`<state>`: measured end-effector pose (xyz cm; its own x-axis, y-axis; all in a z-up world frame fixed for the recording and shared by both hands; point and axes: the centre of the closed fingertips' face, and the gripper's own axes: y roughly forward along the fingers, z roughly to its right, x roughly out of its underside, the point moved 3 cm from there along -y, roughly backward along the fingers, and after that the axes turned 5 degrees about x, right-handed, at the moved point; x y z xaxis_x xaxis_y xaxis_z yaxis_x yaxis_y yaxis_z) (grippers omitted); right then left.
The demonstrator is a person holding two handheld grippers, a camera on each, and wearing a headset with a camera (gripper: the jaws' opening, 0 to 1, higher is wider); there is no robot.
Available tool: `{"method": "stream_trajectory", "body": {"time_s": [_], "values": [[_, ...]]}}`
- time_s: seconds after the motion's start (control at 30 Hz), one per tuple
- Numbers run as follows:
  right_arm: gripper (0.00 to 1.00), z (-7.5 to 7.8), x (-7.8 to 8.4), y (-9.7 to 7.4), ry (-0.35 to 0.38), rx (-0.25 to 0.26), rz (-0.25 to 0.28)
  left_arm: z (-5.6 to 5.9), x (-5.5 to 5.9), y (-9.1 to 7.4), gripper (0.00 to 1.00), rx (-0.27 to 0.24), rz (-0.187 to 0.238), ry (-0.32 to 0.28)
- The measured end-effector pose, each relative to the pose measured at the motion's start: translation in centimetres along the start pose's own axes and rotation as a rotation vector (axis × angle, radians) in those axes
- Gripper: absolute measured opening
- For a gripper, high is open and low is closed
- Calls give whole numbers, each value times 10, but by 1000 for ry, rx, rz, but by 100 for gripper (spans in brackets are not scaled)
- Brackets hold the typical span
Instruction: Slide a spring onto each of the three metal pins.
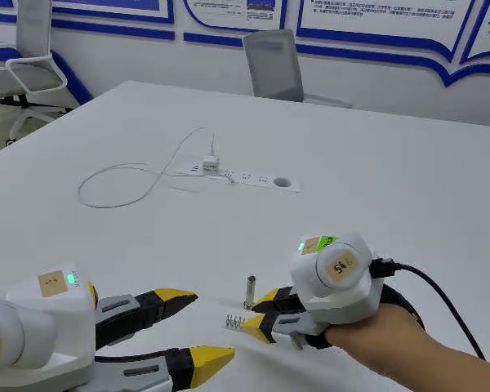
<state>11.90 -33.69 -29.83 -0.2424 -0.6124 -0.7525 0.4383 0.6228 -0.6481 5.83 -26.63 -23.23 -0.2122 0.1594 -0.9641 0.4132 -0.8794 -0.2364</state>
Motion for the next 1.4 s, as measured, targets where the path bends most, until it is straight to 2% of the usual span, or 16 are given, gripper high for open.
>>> {"method": "stream_trajectory", "body": {"time_s": [0.23, 0.43, 0.57, 0.9, 0.93, 1.17, 1.4], "values": [[16, 3, 1, 16, -71, -17, -64, -2, 2, -2, 51, -5, -7, -5], [16, 2, 0, 26, -73, -40, -84, -5, 5, -5, 50, -13, -12, -12], [16, 4, 3, 33, -91, -49, -116, -6, 5, -7, 50, -16, -14, -14], [15, 0, 7, 40, -119, -78, -162, -8, 7, -8, 50, -22, -12, -20], [14, 0, 5, 41, -112, -76, -152, -8, 7, -9, 50, -23, -12, -21], [12, -1, 6, 37, -97, -75, -166, -8, 8, -12, 50, -30, -14, -24], [12, -9, -12, 11, -61, -64, -70, -6, 9, -8, 49, -28, -9, -29]]}}
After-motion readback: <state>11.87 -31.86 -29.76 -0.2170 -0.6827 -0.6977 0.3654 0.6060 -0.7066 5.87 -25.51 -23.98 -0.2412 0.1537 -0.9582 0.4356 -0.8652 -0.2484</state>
